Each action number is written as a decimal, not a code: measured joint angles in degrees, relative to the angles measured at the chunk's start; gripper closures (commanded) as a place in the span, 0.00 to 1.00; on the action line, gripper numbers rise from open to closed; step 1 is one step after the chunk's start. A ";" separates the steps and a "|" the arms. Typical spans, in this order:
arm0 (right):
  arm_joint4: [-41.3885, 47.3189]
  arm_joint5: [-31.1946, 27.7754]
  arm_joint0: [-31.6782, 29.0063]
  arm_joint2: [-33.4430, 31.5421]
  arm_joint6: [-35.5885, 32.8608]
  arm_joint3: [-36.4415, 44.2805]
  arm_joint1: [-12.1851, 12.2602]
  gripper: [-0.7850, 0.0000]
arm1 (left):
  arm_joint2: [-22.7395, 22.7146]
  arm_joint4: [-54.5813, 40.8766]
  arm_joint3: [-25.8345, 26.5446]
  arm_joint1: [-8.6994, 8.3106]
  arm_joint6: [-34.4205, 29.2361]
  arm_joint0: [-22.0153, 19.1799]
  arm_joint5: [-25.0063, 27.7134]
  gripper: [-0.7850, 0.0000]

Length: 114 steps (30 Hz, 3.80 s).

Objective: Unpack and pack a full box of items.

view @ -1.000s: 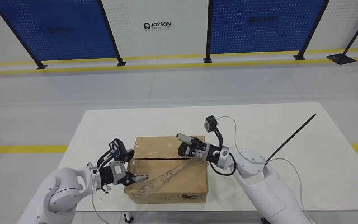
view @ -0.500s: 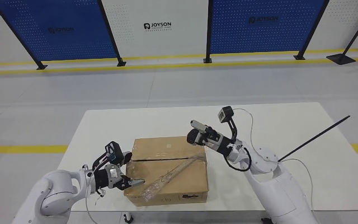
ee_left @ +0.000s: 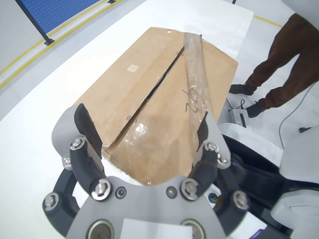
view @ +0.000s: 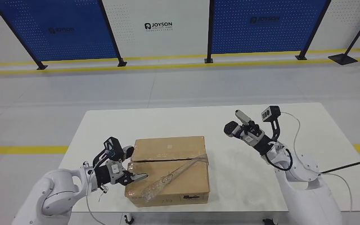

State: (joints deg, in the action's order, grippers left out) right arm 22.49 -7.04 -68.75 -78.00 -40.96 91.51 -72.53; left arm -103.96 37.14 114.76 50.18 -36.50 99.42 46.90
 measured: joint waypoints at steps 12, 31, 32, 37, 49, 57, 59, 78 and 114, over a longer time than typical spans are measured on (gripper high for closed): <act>0.57 0.19 -2.98 -0.93 0.16 1.90 0.51 0.00 | 1.68 5.55 8.76 -0.25 -0.15 2.34 3.12 0.00; 0.80 0.92 -4.81 -2.13 0.77 3.41 1.19 0.00 | 14.02 9.34 12.16 0.19 -0.93 -2.81 -4.85 0.00; 0.72 0.99 -5.03 -2.36 0.83 3.57 1.24 0.00 | 15.09 9.86 11.83 0.24 -1.24 -3.45 -5.45 0.00; 0.56 1.19 -6.37 -3.50 1.04 4.45 1.55 0.00 | 18.70 12.06 10.98 0.36 -2.58 -5.68 -6.35 0.00; 0.32 1.74 -7.81 -4.44 0.65 5.99 2.07 0.00 | 19.26 12.33 10.85 0.40 -2.11 -5.16 -7.66 0.00; 0.23 1.84 -7.57 -4.05 0.67 5.72 2.23 0.00 | 26.04 17.66 11.58 1.03 -3.88 -9.06 -12.73 0.00; 0.33 1.84 -7.54 -3.95 0.79 5.69 2.26 0.00 | 28.14 18.99 10.88 1.26 -4.99 -10.85 -14.08 0.00; 0.84 1.44 -7.68 -2.68 1.60 5.45 2.49 0.00 | 35.78 26.12 7.42 2.35 -12.73 -17.78 -20.77 1.00; 0.46 1.30 -5.76 -1.36 1.98 2.85 2.95 0.00 | 44.01 75.45 9.34 2.75 2.30 -21.49 -17.52 1.00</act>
State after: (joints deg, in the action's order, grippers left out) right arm 22.96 -5.74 -74.51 -79.36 -38.98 94.36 -69.58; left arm -59.95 112.59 124.09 52.93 -34.20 77.93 29.38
